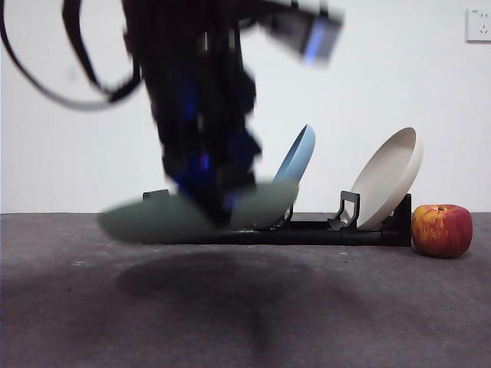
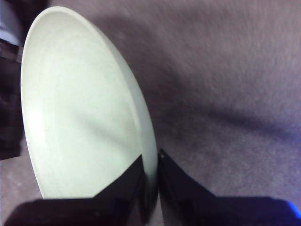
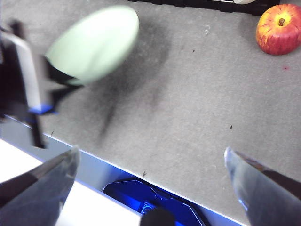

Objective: Take the green plate from the plate rack,put the plate on the table,take the apple from the table,put the apple in the plate

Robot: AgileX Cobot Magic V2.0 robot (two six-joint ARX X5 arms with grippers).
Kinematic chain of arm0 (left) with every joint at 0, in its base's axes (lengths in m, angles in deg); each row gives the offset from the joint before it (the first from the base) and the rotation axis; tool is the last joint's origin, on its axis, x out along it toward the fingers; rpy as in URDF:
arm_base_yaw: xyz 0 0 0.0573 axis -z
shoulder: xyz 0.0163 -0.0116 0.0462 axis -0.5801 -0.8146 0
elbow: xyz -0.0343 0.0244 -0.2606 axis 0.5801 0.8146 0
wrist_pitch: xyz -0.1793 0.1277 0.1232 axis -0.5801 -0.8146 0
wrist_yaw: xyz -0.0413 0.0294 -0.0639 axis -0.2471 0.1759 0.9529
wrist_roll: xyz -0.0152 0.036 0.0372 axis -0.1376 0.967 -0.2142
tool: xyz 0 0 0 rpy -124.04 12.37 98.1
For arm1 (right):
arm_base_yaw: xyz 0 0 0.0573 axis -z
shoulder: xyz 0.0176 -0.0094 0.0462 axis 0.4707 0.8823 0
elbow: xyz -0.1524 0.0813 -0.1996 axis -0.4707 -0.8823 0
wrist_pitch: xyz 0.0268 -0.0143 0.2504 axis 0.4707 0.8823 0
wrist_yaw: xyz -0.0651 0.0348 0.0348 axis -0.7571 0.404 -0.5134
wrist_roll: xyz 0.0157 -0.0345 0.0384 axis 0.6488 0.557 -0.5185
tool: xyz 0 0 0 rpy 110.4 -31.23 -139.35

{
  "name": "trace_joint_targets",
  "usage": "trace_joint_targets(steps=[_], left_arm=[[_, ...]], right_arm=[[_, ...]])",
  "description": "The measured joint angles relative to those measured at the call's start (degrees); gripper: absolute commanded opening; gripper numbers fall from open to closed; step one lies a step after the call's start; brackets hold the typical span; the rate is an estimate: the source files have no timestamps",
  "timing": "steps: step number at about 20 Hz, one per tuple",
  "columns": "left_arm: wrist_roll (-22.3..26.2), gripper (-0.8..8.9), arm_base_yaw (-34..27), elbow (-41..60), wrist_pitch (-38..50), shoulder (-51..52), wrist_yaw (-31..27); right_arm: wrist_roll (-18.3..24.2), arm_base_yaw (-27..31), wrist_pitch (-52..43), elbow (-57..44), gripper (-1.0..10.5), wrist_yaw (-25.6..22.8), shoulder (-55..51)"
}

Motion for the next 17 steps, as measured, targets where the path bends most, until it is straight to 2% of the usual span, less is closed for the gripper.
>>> trace_joint_targets(steps=[4, 10, 13, 17], left_arm=[[1.27, -0.06, 2.1, 0.39, 7.61, -6.6, -1.44], [1.53, 0.1, 3.65, 0.31, 10.01, -9.81, -2.75], [0.26, 2.75, 3.58, 0.26, 10.19, -9.81, 0.68], [-1.27, 3.33, 3.8, 0.28, 9.99, -9.9, 1.44]], right_arm=[[0.0, 0.02, 0.0, 0.0, 6.3, 0.0, 0.0], [0.0, 0.0, 0.0, 0.0, 6.3, 0.0, 0.0], [0.0, 0.02, 0.0, 0.0, 6.3, 0.0, 0.0], [0.0, 0.02, 0.0, 0.0, 6.3, 0.0, 0.0]])
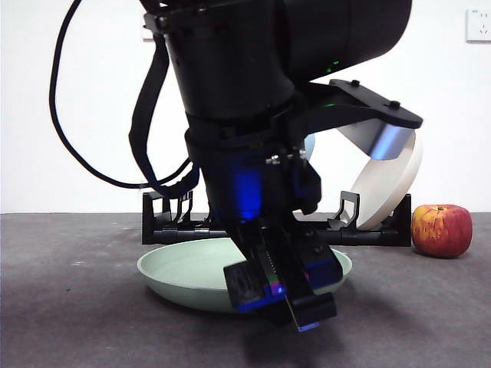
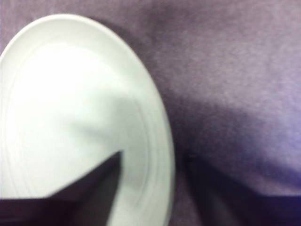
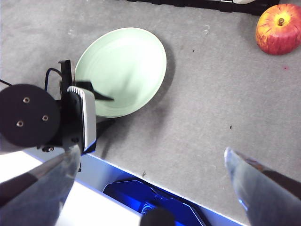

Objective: Take the green plate from the plate rack,put the plate on the table,take the apple from the table,put the apple in the plate

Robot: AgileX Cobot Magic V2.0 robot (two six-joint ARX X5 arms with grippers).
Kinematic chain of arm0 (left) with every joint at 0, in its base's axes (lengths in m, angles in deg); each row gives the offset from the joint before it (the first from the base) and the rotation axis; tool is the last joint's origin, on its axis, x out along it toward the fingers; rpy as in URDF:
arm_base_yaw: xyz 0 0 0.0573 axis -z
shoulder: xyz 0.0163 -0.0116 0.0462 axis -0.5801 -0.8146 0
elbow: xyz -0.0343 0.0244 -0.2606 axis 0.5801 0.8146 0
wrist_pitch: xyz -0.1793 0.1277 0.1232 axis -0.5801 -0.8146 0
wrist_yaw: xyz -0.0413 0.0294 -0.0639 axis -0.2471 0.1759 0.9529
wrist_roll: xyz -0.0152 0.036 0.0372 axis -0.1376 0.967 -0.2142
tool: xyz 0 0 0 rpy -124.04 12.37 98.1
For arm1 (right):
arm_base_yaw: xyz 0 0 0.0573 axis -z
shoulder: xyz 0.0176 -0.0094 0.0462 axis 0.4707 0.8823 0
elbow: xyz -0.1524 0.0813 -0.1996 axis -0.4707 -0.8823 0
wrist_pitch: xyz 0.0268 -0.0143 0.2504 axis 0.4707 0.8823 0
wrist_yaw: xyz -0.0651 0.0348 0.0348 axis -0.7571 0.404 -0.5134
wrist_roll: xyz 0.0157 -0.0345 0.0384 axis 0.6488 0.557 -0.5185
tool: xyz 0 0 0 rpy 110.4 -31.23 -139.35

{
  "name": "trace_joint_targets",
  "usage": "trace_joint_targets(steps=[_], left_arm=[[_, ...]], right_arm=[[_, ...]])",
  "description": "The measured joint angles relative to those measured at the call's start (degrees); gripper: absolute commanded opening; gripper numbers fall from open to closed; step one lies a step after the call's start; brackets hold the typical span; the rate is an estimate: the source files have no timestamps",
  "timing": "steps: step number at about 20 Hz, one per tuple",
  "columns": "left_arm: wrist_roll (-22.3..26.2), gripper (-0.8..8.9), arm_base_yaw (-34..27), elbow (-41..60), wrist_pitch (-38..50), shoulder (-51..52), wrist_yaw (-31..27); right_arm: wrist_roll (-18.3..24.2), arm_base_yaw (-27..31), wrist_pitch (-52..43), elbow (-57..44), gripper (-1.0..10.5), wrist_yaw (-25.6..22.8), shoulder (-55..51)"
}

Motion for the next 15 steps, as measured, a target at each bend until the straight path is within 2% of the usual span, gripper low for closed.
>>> trace_joint_targets(steps=[4, 10, 13, 15], left_arm=[[-0.66, 4.44, -0.02, 0.0, -1.66, 1.79, -0.2], [-3.69, 4.44, 0.48, -0.26, -6.62, 15.15, -0.02], [-6.16, 4.44, 0.7, -1.77, -10.49, 23.96, 2.38], [-8.72, 4.44, 0.7, -3.74, -12.48, 30.18, 6.08]], right_arm=[[0.0, 0.0, 0.0, 0.0, 6.3, -0.02, 0.0], [0.0, 0.0, -3.43, 0.0, 6.3, -0.31, 2.14], [-0.22, -0.02, -9.6, 0.0, 6.3, -4.35, 5.62], [-0.24, 0.0, -14.75, 0.0, 6.3, -8.35, 9.7]])
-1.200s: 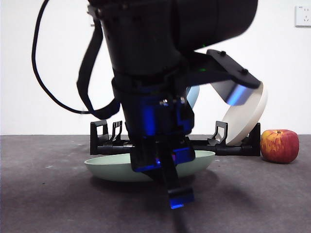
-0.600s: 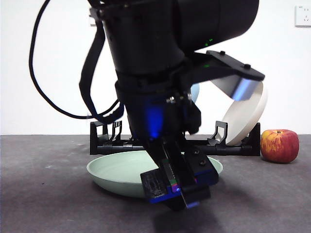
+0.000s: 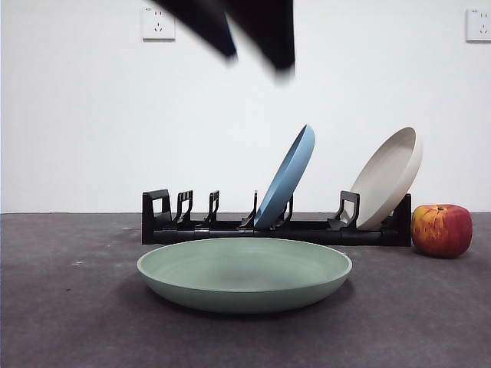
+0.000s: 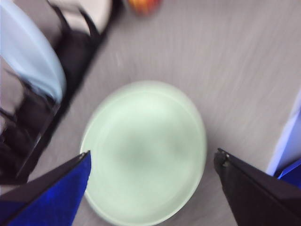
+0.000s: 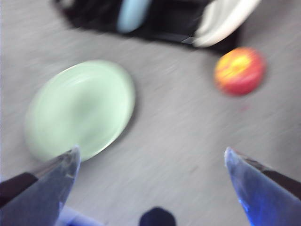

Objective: Take the green plate from the plate rack,put the plate on the table,take the apple from the table,put the apple in the plate

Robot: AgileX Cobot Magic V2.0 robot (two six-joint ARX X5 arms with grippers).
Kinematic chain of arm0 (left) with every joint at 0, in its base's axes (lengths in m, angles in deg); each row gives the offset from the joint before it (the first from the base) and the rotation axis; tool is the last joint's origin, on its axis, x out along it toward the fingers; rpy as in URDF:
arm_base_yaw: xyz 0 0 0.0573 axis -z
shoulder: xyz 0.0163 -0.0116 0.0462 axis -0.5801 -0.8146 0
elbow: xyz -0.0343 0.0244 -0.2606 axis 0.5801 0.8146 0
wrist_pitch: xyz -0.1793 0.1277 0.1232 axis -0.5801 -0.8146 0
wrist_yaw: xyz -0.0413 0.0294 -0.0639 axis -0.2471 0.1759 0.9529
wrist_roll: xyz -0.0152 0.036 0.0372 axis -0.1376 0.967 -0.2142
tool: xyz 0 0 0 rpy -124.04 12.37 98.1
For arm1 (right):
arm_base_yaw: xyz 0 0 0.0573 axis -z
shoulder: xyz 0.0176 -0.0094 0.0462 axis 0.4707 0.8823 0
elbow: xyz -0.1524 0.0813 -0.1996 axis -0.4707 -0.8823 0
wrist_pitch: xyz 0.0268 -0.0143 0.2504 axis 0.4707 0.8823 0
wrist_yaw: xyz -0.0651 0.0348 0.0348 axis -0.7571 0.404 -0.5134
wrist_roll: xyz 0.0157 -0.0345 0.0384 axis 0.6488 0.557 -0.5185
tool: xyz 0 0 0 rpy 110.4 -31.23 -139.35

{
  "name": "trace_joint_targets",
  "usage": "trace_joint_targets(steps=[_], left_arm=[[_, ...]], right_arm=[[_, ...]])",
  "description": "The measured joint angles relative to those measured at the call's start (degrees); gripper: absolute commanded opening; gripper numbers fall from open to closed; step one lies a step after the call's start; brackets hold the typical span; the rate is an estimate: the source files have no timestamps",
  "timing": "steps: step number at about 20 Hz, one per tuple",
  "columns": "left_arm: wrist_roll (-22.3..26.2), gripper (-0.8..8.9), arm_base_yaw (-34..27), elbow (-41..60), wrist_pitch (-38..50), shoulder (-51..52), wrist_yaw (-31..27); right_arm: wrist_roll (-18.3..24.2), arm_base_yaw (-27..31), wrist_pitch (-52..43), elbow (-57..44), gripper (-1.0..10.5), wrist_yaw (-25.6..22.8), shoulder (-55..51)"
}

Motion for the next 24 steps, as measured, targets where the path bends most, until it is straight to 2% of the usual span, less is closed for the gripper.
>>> trace_joint_targets(steps=[2, 4, 6, 9, 14, 18, 21, 24], left_arm=[[-2.47, 4.43, 0.0, -2.16, -0.61, 5.49, 4.81], [-5.33, 4.43, 0.0, -3.91, -0.83, 10.36, 9.62], [-7.34, 4.41, 0.0, -5.14, -0.85, 13.68, 11.72], [-9.44, 4.41, 0.0, -5.33, -1.31, 17.86, 11.85], [-11.1, 4.4, 0.0, -5.33, -4.04, 21.24, 11.74], [-11.56, 4.41, 0.0, -5.33, -5.44, 21.31, 11.63], [-11.76, 4.4, 0.0, -5.33, -5.6, 21.31, 11.63], [-12.41, 4.4, 0.0, -5.33, -5.6, 21.31, 11.61]], right_arm=[[0.0, 0.0, -5.44, 0.02, 6.3, -3.45, 5.2], [0.0, 0.0, -10.67, 0.02, 6.3, -3.96, 10.82], [0.0, 0.0, -15.85, 0.02, 6.3, -4.09, 16.68], [0.52, 0.0, -22.1, 0.02, 6.3, -5.9, 25.92], [4.11, 0.04, -30.95, 0.02, 6.3, -9.86, 36.74], [5.51, 0.2, -36.57, 0.02, 6.3, -9.99, 42.21], [6.54, 0.87, -38.71, 0.02, 6.3, -12.68, 46.14], [7.45, 2.23, -41.59, 0.02, 6.3, -12.7, 47.91]])
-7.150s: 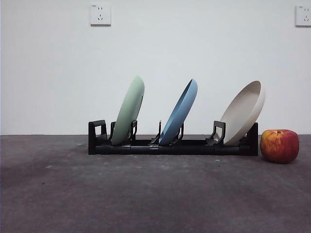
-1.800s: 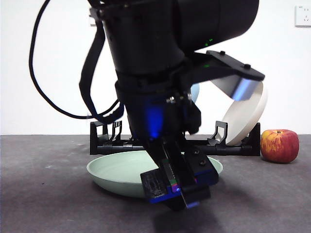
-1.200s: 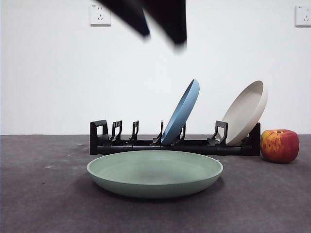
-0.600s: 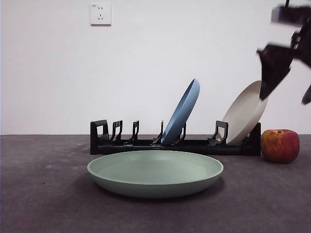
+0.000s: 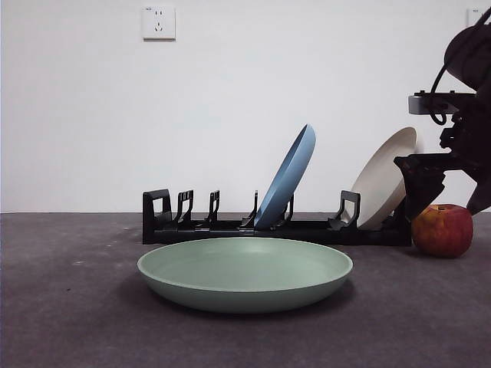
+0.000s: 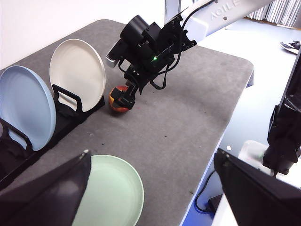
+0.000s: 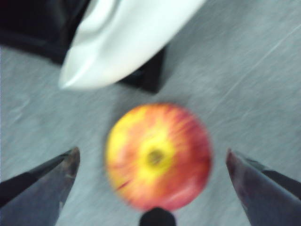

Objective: Take the green plate from the plate rack,put the plate on the table,take the apple from the table,put the apple in the plate

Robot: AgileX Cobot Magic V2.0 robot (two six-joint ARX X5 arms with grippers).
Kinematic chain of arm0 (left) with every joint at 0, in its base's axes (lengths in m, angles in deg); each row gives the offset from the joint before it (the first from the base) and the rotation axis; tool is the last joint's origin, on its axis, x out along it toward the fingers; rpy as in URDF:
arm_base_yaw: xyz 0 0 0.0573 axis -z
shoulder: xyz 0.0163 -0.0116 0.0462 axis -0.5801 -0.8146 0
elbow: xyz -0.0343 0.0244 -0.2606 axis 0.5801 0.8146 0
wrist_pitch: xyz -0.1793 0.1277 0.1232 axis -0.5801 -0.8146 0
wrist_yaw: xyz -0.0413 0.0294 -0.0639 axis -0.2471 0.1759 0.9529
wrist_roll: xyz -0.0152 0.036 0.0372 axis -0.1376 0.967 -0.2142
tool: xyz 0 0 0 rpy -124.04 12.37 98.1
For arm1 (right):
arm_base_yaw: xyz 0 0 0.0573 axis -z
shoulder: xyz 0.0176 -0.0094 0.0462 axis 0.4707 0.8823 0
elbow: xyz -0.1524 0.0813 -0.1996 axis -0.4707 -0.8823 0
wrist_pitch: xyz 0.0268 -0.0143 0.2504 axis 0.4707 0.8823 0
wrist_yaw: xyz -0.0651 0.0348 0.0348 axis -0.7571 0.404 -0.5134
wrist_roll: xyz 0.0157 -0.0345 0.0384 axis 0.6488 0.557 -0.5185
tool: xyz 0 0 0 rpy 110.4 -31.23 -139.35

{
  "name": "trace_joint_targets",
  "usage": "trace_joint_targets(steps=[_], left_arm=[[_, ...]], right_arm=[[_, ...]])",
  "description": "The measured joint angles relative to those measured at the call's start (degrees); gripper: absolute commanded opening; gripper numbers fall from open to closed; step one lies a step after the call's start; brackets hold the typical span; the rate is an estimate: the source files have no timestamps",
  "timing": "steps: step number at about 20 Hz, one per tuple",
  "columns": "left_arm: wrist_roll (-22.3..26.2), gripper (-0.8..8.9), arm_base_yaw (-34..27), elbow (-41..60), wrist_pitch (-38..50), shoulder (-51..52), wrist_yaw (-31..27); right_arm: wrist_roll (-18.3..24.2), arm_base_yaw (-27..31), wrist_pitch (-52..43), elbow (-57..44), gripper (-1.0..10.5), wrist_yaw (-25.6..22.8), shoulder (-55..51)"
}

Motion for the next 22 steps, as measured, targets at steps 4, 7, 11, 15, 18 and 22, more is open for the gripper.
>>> trace_joint_targets(steps=[4, 7, 11, 15, 18, 22], left_arm=[[-0.42, 4.4, 0.0, 0.0, 0.0, 0.0, -1.14], [-0.42, 4.4, 0.0, 0.0, 0.04, 0.0, -3.04], [-0.42, 4.4, 0.0, 0.0, 1.05, 0.0, -3.91], [-0.42, 4.41, 0.0, 0.0, 1.05, 0.0, -4.55], [-0.42, 4.4, 0.0, 0.0, 1.01, 0.0, -4.55], [-0.42, 4.4, 0.0, 0.0, 0.92, 0.0, -4.55]], right_arm=[[0.35, 1.66, -1.33, 0.02, 6.3, 0.92, 3.17], [0.35, 1.92, -2.03, 0.02, 6.0, 1.46, 5.9], [0.35, 1.9, -4.24, 0.02, 3.6, 1.55, 6.21], [0.31, 1.9, -4.11, 0.02, -0.2, 2.84, 6.21], [-0.13, 1.9, -4.02, 0.02, -0.2, 4.28, 6.21], [-0.83, 1.03, 0.63, 0.0, -0.2, 4.35, 3.78]])
